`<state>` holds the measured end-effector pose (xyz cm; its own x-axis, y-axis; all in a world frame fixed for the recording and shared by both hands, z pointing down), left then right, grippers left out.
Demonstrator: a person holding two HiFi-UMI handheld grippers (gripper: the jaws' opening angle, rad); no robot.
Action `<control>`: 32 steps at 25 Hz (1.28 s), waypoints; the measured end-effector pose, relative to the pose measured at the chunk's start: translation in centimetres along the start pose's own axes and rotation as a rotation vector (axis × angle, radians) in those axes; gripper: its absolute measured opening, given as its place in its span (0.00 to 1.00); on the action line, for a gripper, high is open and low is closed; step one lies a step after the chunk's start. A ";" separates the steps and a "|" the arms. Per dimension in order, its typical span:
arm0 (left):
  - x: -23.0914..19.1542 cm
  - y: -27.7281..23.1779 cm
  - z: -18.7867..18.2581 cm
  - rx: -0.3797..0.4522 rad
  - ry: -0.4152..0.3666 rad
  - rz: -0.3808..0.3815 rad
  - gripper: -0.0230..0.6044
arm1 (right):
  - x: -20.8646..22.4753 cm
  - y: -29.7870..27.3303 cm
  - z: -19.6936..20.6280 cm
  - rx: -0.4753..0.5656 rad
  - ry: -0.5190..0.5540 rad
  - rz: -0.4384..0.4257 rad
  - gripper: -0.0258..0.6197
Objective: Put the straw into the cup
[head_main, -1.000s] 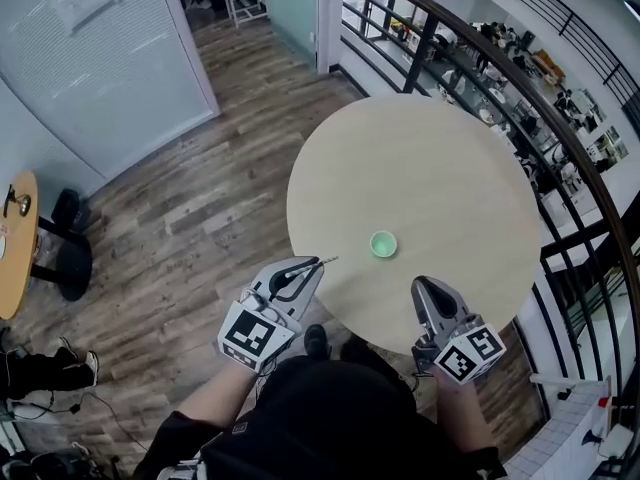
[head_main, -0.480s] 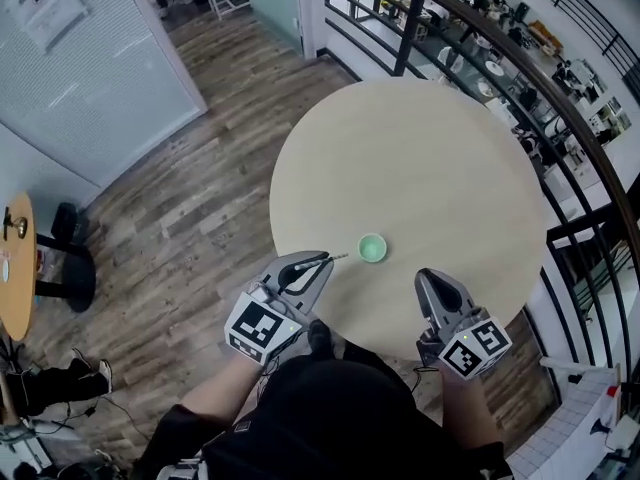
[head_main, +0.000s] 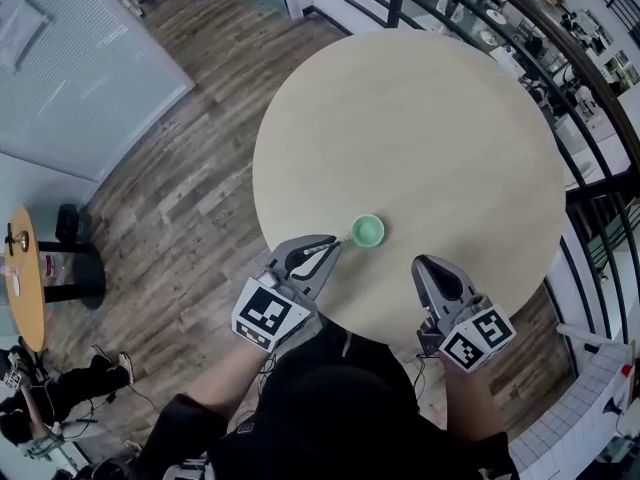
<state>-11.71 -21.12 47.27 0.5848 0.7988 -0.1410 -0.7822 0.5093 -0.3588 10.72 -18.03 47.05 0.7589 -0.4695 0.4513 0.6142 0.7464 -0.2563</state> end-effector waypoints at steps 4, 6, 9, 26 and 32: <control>-0.7 -1.9 1.5 -0.034 0.016 0.010 0.08 | 1.2 -0.3 1.0 -0.019 -0.022 0.015 0.08; -1.1 -2.9 2.2 -0.049 0.022 0.016 0.08 | 1.9 -0.4 1.5 -0.022 -0.032 0.021 0.08; -1.0 -4.0 2.9 -0.061 0.036 0.031 0.08 | 2.8 -0.1 2.4 -0.027 -0.054 0.033 0.08; -1.2 -8.7 7.8 -0.187 0.073 0.045 0.08 | 3.5 0.4 6.3 -0.081 -0.126 0.014 0.08; -1.1 -9.5 8.7 -0.237 0.073 0.063 0.08 | 3.5 0.6 6.6 -0.082 -0.137 0.011 0.08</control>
<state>-6.81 -24.01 58.84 0.5573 0.7968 -0.2334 -0.7505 0.3632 -0.5521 12.34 -16.09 54.13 0.7323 -0.3887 0.5592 0.6260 0.7074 -0.3281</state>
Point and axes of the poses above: the fingertips, and each gripper's own axes: y backward along the fingers, x to its right, z out of its underside, the point moved 7 cm from there along y, backward along the fingers, and after that the axes turned 5 degrees about z, right-handed, at the moved point
